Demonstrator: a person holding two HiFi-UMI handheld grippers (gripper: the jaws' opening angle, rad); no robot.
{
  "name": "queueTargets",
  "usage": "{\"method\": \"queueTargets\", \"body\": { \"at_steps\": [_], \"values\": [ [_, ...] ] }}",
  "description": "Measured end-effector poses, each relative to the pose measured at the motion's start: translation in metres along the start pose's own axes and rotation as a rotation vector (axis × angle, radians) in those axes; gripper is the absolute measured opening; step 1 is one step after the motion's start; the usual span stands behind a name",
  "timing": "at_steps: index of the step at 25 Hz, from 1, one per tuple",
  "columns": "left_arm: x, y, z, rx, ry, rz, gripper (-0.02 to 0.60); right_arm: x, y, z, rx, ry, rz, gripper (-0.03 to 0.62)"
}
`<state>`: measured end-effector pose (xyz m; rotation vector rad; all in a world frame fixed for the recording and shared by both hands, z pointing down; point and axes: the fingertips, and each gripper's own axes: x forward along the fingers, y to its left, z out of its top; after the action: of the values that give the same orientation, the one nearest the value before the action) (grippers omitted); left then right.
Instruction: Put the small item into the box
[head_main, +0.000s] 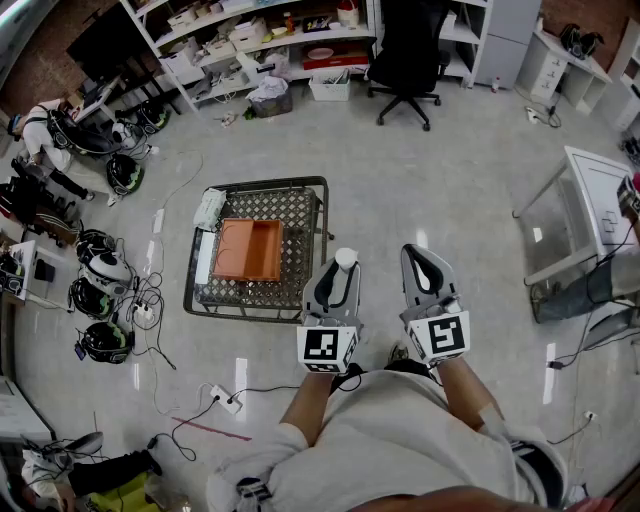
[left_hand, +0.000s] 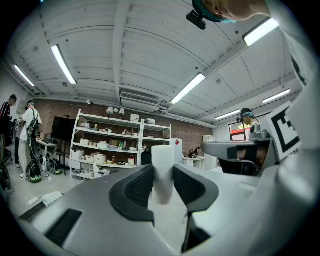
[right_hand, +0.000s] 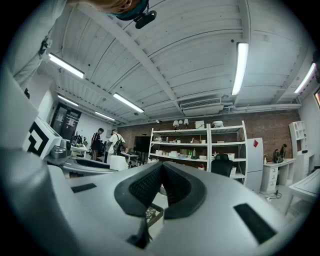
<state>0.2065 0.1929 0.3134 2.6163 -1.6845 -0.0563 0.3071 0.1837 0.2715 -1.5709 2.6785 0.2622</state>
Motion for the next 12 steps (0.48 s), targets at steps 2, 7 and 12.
{"method": "queueTargets", "body": {
  "at_steps": [2,7,12],
  "values": [
    [0.000,-0.001,0.001,0.008,0.006,-0.006,0.129,-0.002,-0.001,-0.003,0.013,0.008,-0.009,0.003],
    [0.002,-0.012,-0.002,0.013,0.018,-0.013,0.129,-0.010,-0.006,-0.006,0.027,0.010,-0.016,0.003],
    [0.012,-0.029,-0.006,0.015,0.023,-0.009,0.129,-0.018,-0.019,-0.009,0.037,-0.008,0.007,0.003]
  ]
}}
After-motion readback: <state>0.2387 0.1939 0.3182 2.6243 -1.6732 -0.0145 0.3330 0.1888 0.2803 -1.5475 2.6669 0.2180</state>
